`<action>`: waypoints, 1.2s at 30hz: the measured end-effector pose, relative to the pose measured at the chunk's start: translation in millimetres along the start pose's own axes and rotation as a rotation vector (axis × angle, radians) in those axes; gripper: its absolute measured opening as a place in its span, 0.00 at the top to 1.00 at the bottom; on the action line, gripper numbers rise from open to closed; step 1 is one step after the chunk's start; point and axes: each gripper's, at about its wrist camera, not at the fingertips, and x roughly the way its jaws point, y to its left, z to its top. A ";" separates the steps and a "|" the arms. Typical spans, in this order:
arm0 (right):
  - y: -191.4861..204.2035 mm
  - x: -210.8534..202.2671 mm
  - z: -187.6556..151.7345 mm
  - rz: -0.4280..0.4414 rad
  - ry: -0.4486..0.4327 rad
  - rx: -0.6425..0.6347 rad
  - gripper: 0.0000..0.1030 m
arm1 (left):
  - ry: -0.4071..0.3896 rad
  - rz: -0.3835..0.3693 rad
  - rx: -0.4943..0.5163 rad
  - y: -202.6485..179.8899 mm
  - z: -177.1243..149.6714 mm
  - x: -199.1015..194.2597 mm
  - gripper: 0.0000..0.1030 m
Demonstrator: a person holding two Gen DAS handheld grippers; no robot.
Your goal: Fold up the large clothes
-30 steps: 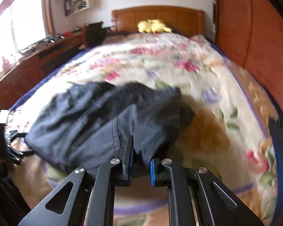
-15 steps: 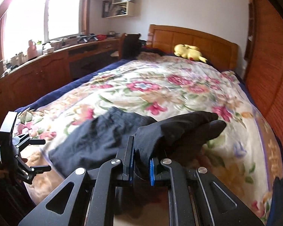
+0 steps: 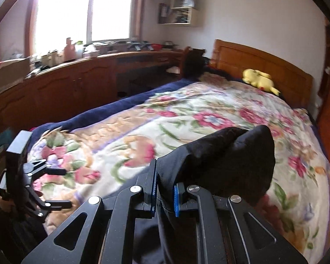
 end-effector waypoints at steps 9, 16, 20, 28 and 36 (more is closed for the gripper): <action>3.5 41.4 -1.1 0.150 0.097 0.090 0.86 | -0.037 0.057 0.013 6.2 5.4 -11.4 0.02; -6.3 18.0 -0.1 0.154 0.053 0.057 0.62 | -0.046 0.080 0.018 4.4 8.0 -11.5 0.02; -14.1 15.7 -16.6 0.060 0.082 0.016 0.61 | -0.057 0.078 0.020 1.7 10.4 -13.0 0.02; -57.8 36.5 -67.3 -0.048 0.191 0.118 0.61 | -0.079 0.077 0.043 -11.4 18.5 -14.7 0.02; -63.1 91.1 -120.2 0.145 0.298 0.291 0.61 | -0.083 0.041 0.061 -28.8 31.5 -9.1 0.02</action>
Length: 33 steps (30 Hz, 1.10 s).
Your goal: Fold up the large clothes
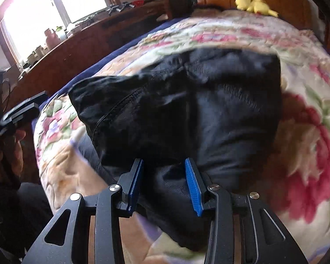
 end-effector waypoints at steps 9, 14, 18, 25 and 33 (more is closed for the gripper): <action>7.2 -0.4 -4.5 -0.048 -0.020 -0.058 0.61 | 0.026 -0.033 -0.002 -13.1 5.0 22.0 0.02; 12.4 -6.0 -9.4 -0.086 -0.021 -0.085 0.61 | 0.024 -0.046 0.019 -24.4 11.4 26.8 0.02; 18.3 -21.4 -15.5 -0.105 -0.021 -0.106 0.61 | 0.018 -0.046 0.030 -31.1 13.6 30.0 0.02; 23.3 -40.6 -24.4 -0.122 -0.033 -0.123 0.61 | 0.011 -0.092 0.022 -31.3 13.0 35.5 0.24; 30.7 -53.8 -31.7 -0.140 -0.057 -0.145 0.61 | 0.009 -0.062 0.049 -35.5 11.6 37.0 0.40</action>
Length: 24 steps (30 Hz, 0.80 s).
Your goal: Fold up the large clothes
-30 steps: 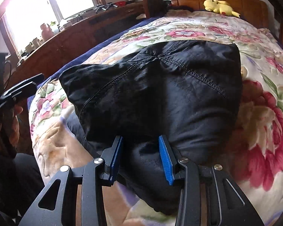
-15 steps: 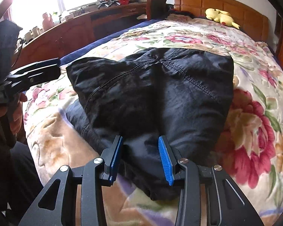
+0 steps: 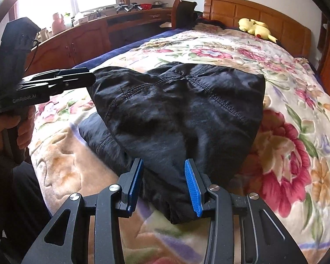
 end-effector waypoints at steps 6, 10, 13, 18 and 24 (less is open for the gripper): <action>-0.4 -3.8 -1.2 -0.028 0.001 -0.019 0.61 | 0.073 -0.005 0.009 0.4 -9.0 19.1 0.53; -4.8 -7.4 -0.8 -0.030 -0.011 0.000 0.61 | 0.065 -0.027 0.025 -4.4 -11.4 13.1 0.83; -7.8 -9.7 -0.6 -0.029 -0.020 0.018 0.61 | 0.052 -0.048 0.042 -6.3 -16.8 7.5 0.90; -10.6 -12.4 4.0 -0.029 -0.040 0.031 0.61 | 0.011 -0.054 0.037 -5.6 -22.9 -8.4 0.92; -3.3 -13.5 26.3 -0.010 -0.080 0.007 0.61 | 0.022 -0.024 0.023 10.7 -29.9 -17.2 0.92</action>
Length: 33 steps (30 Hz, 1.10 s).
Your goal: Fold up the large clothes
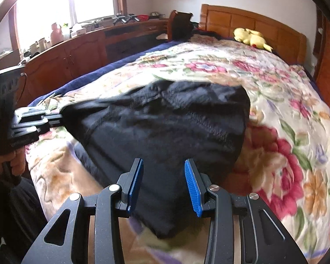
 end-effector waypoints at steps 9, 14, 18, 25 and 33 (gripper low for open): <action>5.4 64.8 -12.5 0.057 0.118 -0.023 0.61 | 0.050 0.046 -0.015 2.4 -12.8 8.9 0.88; -16.1 46.8 -8.1 0.065 0.059 -0.003 0.61 | 0.051 0.069 -0.066 7.1 -29.8 -5.9 0.63; -39.8 44.8 -0.5 0.007 0.023 0.002 0.54 | 0.050 0.096 -0.057 7.0 -32.6 -9.6 0.56; -84.2 92.1 19.3 -0.101 0.088 0.030 0.45 | 0.145 0.121 -0.032 11.1 -38.7 23.5 0.35; -120.7 144.9 43.3 -0.122 0.111 0.135 0.29 | 0.201 0.145 -0.078 32.6 -41.1 47.0 0.34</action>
